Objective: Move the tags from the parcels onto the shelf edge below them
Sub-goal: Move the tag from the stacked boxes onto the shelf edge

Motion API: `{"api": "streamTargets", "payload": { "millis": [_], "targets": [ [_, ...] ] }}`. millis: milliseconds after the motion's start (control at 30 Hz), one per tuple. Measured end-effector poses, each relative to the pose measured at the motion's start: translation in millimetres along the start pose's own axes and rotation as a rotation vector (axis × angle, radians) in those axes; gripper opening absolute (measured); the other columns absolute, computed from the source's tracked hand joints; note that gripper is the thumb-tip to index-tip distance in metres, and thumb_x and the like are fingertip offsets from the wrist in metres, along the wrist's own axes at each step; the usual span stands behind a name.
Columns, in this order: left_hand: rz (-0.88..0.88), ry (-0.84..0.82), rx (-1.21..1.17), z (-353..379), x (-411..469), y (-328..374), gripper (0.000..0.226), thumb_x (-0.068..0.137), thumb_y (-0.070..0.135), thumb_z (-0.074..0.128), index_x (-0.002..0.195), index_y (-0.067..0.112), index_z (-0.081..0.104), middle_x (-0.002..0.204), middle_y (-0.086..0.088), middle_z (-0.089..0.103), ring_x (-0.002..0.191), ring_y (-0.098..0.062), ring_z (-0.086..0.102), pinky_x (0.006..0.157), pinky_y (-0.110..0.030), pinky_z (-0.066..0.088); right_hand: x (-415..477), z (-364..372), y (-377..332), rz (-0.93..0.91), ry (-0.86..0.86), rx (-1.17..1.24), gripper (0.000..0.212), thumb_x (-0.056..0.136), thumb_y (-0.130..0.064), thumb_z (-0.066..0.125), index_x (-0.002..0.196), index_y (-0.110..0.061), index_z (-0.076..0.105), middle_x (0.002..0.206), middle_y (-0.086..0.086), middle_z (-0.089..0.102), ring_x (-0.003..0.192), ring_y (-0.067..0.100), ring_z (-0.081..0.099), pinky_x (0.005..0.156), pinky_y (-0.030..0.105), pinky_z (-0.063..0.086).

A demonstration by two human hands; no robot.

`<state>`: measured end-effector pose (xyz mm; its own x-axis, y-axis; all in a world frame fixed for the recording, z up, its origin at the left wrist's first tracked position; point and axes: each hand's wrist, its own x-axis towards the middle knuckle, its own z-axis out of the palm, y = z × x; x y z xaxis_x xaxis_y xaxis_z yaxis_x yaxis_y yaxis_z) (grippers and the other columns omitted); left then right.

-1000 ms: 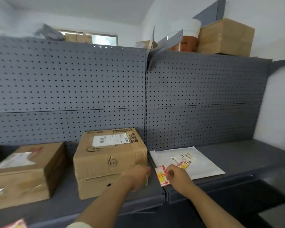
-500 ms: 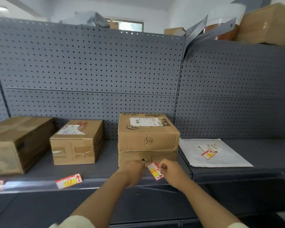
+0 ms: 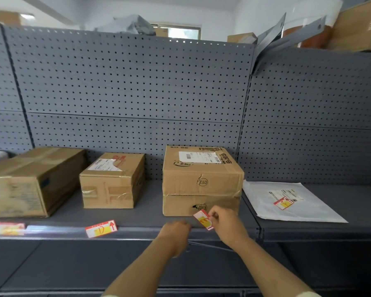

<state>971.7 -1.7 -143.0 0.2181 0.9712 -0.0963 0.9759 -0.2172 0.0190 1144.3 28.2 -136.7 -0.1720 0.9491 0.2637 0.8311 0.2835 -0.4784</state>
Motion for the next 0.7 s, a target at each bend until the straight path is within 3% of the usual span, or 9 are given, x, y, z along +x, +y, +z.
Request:
{"api": "streamTargets", "payload": {
  "millis": [700],
  "targets": [
    [-0.061, 0.053, -0.036, 10, 13, -2, 0.038, 0.094, 0.015, 0.055, 0.132, 0.013, 0.053, 0.136, -0.011, 0.054, 0.124, -0.027, 0.05, 0.104, -0.036, 0.043, 12, 11, 7, -0.016, -0.041, 0.022, 0.006, 0.093, -0.022, 0.056, 0.092, -0.023, 0.062, 0.093, -0.003, 0.07, 0.079, 0.013, 0.064, 0.068, 0.037, 0.057]
  ]
}}
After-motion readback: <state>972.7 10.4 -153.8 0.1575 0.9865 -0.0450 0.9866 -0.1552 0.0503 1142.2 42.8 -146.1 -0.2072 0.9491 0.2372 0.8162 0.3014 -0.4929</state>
